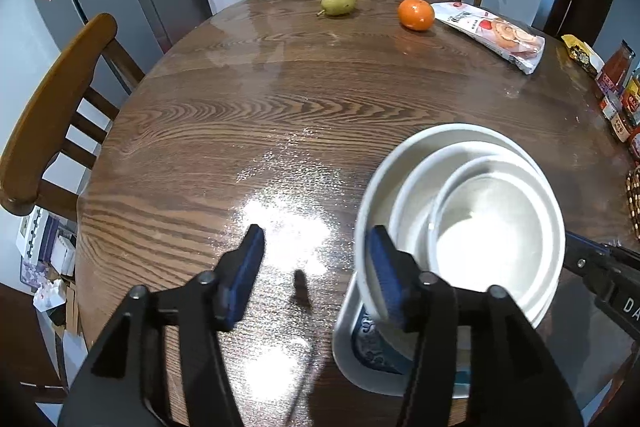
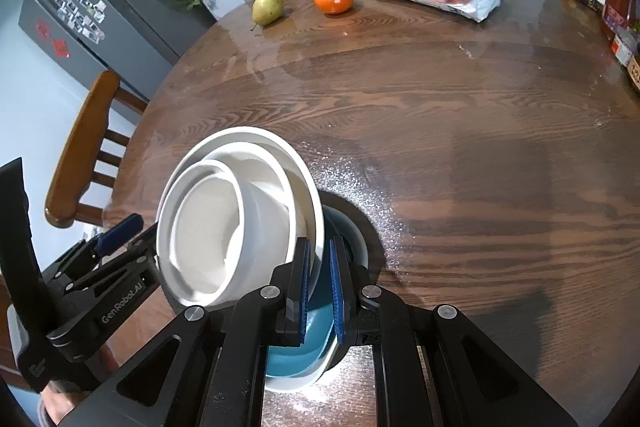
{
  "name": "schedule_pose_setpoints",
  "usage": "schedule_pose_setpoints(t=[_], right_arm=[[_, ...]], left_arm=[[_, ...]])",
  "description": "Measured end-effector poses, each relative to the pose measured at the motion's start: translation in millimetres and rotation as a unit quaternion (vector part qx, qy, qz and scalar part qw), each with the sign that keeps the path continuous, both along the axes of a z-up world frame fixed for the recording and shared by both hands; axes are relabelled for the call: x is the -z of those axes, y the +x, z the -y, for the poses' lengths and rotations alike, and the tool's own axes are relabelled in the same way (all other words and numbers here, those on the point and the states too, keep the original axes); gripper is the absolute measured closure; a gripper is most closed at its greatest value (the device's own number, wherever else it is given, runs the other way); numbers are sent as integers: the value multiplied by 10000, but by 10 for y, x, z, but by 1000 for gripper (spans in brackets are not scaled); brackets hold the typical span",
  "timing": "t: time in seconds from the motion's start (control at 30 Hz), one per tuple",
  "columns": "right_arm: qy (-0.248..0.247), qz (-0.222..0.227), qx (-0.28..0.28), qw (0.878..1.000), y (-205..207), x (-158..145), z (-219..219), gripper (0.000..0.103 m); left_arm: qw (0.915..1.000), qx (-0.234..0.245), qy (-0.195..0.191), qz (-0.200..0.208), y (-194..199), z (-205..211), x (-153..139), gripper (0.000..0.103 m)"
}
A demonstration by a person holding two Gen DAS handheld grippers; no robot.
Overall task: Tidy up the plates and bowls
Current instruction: 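Open both tools to release the stack and pull them back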
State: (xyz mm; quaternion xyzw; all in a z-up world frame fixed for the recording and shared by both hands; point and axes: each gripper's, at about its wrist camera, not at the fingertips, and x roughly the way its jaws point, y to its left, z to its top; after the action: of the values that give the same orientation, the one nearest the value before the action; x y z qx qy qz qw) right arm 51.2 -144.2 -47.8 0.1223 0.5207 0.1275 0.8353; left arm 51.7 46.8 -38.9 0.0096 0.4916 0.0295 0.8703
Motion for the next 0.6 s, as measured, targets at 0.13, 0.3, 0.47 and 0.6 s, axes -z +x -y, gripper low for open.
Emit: schedule_pose_setpoints(t=[0.13,0.3,0.47,0.6], right_arm=[[-159,138,67,9998,-28,-39,23,92],[-213,522,119,9983,-94,-231,80,82],[-481,985,73,9939,-317,-443,85,47],[-653,1239,-146,9900,-585,-502,54,31]], left_arm=[[10000,-20,-38,33,-18,-46,1,29],[9997,-55,-18,222,-58,-86,-87,22],[9985,-17,12,551,-230,-165,-298,6],[9975,65,72,707,-430,-184,-407,1]])
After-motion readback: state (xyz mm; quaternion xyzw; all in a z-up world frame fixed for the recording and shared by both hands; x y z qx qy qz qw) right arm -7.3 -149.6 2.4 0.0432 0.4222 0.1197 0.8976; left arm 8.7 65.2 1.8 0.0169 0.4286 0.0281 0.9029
